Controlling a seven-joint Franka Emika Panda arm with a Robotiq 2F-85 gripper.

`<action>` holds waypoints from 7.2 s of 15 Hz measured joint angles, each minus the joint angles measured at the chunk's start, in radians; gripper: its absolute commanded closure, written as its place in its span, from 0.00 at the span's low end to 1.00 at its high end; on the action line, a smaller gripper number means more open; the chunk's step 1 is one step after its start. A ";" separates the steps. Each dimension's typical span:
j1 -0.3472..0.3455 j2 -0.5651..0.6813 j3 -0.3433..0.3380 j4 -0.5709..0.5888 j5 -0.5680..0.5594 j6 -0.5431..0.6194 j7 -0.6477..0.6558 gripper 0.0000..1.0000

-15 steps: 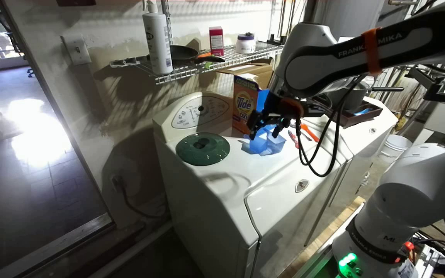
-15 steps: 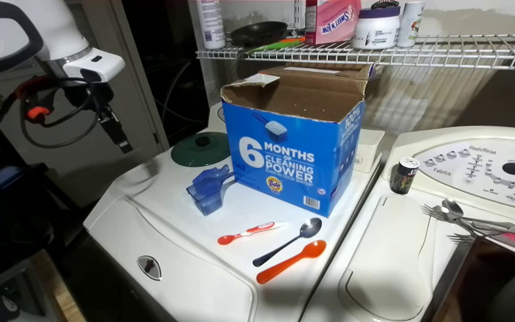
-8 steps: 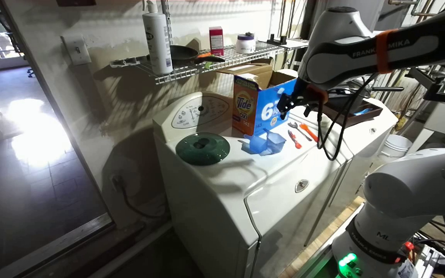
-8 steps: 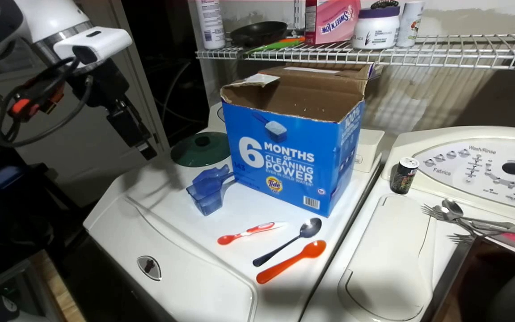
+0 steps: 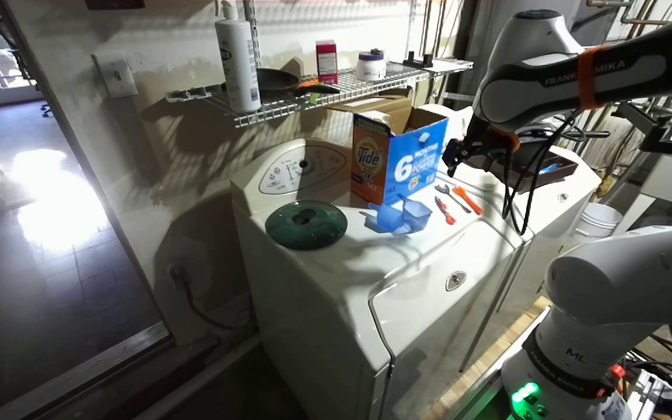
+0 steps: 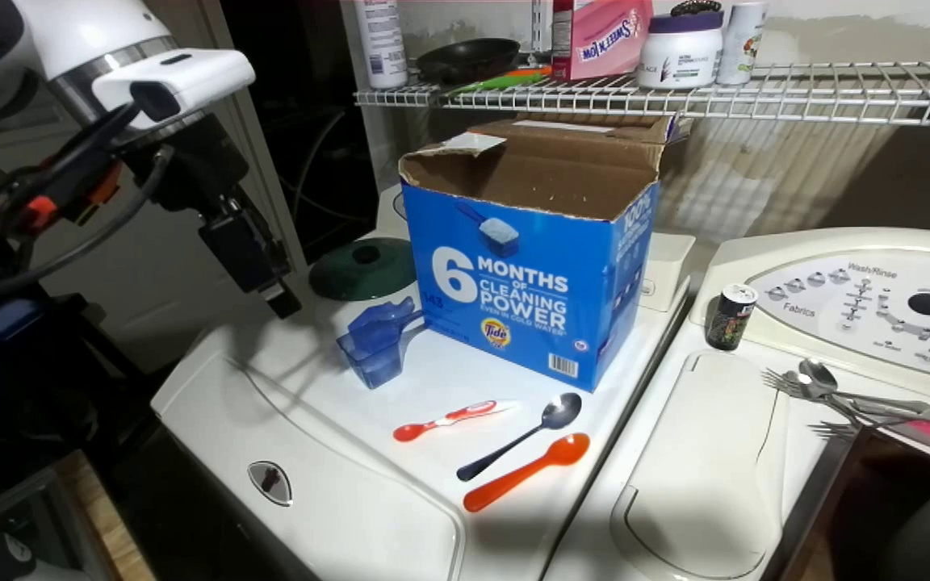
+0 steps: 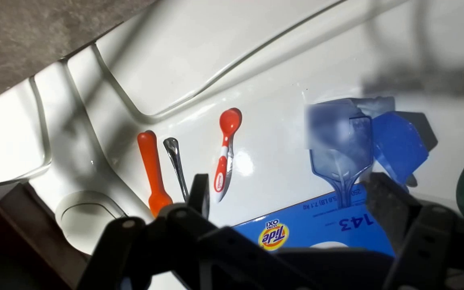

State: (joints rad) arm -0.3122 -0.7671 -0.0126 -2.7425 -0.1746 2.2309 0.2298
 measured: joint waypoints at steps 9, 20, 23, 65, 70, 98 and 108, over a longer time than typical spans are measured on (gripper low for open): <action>0.010 0.004 -0.048 -0.001 0.009 0.026 -0.022 0.00; 0.030 0.158 -0.293 0.024 0.067 0.127 -0.289 0.00; 0.033 0.228 -0.294 0.069 0.073 0.123 -0.305 0.00; -0.063 0.662 -0.208 0.129 -0.130 0.533 0.117 0.00; -0.059 0.752 -0.210 0.149 -0.132 0.682 0.122 0.00; -0.006 0.938 -0.238 0.306 -0.156 0.711 0.223 0.95; 0.027 0.714 -0.309 0.365 -0.478 0.511 0.453 0.95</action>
State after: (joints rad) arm -0.2855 -0.0527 -0.3214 -2.3777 -0.6529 2.7421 0.6832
